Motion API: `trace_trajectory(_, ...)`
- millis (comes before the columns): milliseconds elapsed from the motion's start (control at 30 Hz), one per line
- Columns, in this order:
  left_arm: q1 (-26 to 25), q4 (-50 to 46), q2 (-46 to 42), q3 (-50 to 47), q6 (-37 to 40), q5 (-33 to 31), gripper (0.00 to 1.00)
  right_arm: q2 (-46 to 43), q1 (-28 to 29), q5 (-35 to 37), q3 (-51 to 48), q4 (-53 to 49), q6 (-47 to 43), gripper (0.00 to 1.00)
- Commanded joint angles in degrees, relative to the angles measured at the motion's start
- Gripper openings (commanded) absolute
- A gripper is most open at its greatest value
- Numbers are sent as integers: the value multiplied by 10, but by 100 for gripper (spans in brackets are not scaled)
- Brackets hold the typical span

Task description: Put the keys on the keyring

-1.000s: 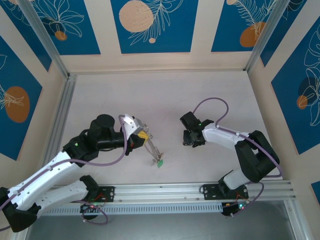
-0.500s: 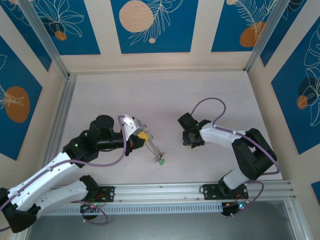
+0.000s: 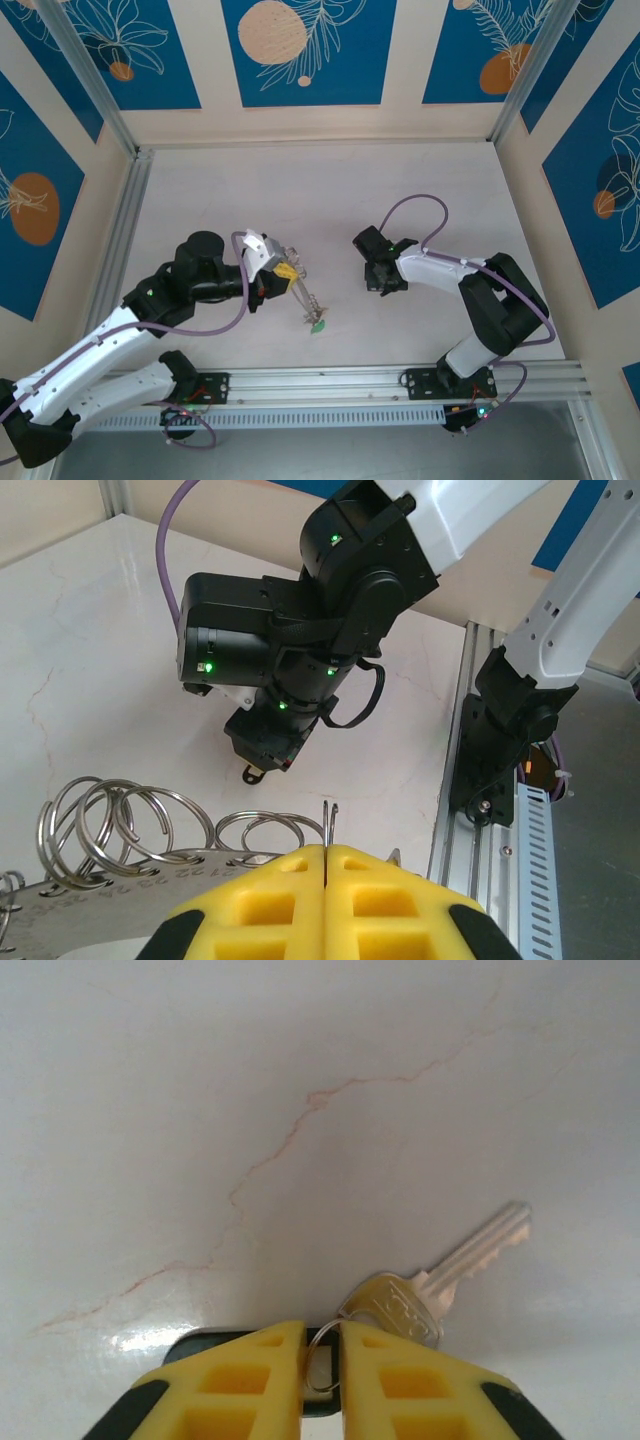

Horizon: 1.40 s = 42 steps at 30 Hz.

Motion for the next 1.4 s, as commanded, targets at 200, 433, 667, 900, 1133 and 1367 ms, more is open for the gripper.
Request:
trace_trajectory(200,6,31,-11,0,-3,20,0,-20,9,13,-6,-14,15,5)
trace_trajectory(433,5,26,-9,1,-2,15,0,-76,36,24,-22,-11,11,0)
trace_trajectory(667,5,14,-2,10,3,1,0,-237,93,6,-49,24,-68,0)
trace_trajectory(900,6,-16,-9,29,28,-15,0,-408,160,-112,-31,31,-203,0)
trace_trajectory(1133,5,-55,-28,51,71,1,0,-423,239,-221,54,7,-288,0)
trace_trajectory(1367,4,-55,-53,43,107,45,0,-360,293,-287,137,-5,-343,0)
